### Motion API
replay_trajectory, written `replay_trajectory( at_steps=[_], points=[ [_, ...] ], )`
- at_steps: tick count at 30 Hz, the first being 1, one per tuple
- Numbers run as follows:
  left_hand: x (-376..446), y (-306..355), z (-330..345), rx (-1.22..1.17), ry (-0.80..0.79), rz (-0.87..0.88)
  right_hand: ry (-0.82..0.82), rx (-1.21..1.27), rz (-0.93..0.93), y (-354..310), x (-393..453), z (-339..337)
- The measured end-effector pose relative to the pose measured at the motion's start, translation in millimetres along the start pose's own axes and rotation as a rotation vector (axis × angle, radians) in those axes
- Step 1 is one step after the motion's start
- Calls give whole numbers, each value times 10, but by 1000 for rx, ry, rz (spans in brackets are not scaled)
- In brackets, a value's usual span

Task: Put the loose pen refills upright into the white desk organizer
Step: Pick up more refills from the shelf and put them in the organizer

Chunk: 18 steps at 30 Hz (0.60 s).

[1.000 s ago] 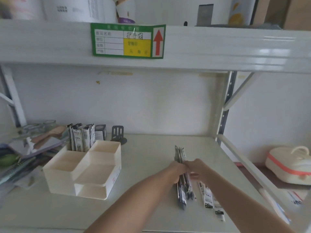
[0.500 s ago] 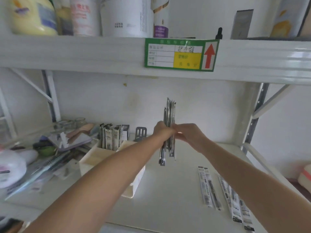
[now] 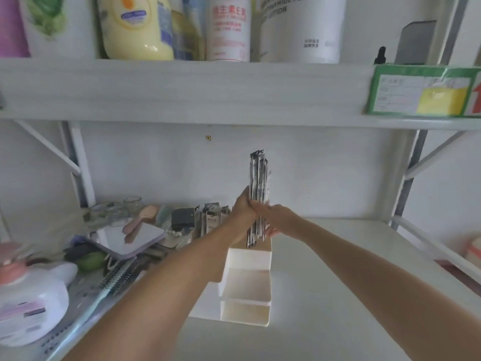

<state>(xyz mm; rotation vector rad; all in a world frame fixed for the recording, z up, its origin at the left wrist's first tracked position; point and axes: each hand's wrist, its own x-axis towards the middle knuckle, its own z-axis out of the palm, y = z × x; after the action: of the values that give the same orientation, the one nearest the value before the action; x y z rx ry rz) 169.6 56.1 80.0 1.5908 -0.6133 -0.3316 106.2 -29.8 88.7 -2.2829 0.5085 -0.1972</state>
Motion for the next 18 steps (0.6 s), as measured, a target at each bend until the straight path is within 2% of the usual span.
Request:
replay_trajectory(
  at_steps=[3,6,10,14,18],
  points=[
    [-8,-158,-56,102,-141,-8,-9,19,68,106,37,104],
    [0,-242,-98,213,-164,13,37,17,62,174,61,147],
    [-73,-324,-157,155,-221,40,34,-102,45,176,18,156],
    [-120,-280,-202,126,-191,113,47,-92,29,139,40,150],
    [-113,-182,-220,194,-58,276,18,-172,89,16,110,144]
  ],
)
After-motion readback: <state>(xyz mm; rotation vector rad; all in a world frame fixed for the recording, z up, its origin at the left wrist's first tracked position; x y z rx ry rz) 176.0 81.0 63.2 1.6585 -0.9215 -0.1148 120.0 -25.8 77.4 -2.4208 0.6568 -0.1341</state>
